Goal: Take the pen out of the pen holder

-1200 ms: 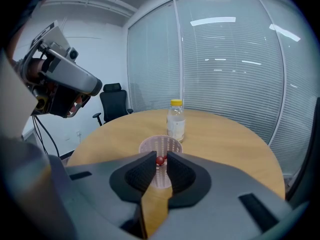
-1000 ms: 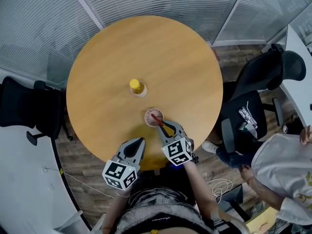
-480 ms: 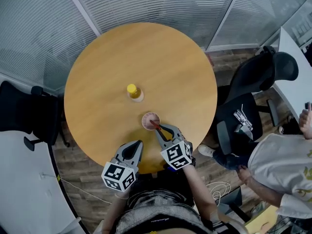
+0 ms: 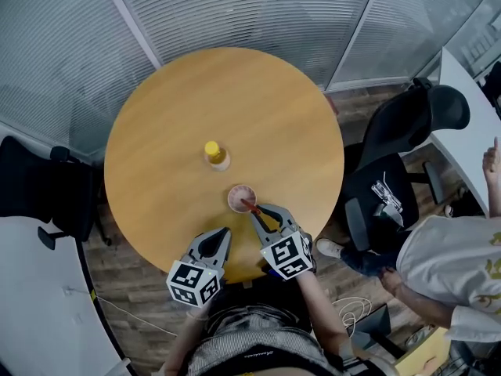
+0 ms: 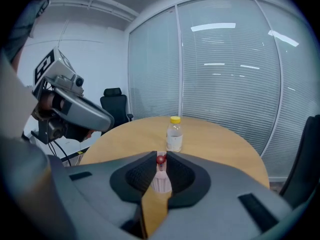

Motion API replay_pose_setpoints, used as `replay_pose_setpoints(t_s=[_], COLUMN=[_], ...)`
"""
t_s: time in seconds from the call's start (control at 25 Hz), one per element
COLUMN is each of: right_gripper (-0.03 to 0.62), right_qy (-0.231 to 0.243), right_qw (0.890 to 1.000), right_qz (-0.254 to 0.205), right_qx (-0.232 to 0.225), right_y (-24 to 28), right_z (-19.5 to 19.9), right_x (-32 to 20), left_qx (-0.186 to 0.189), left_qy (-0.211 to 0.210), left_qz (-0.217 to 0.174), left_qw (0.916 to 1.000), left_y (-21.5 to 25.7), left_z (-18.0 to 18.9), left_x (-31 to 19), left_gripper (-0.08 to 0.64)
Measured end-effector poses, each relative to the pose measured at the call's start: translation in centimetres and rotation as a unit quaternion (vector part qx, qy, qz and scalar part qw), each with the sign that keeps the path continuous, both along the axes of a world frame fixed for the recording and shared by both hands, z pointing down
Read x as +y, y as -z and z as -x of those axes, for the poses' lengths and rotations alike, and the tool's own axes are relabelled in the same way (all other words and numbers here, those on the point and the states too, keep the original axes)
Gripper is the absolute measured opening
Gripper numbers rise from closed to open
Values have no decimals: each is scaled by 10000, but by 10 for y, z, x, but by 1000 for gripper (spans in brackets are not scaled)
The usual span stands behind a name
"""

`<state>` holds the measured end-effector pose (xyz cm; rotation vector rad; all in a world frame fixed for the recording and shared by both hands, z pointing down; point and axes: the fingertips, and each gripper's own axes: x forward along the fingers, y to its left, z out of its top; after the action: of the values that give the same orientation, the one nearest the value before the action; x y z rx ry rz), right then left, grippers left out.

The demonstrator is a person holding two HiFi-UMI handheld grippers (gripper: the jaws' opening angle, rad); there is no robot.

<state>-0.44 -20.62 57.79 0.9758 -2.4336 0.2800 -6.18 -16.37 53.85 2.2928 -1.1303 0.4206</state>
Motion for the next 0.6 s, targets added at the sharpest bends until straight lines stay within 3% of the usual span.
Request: replay_pose_setpoints(t_s=[0.6], right_gripper=[69], right_qy=[-173], right_qw=[9989], right_qz=[-251], right_qx=[-362], right_y=[83], right_z=[-19], right_x=[18], left_qx=[-84], left_qy=[-36], left_qz=[-164], left_qw=[9998], left_y=[7], left_z=[0], left_x=[3], left_gripper=[5])
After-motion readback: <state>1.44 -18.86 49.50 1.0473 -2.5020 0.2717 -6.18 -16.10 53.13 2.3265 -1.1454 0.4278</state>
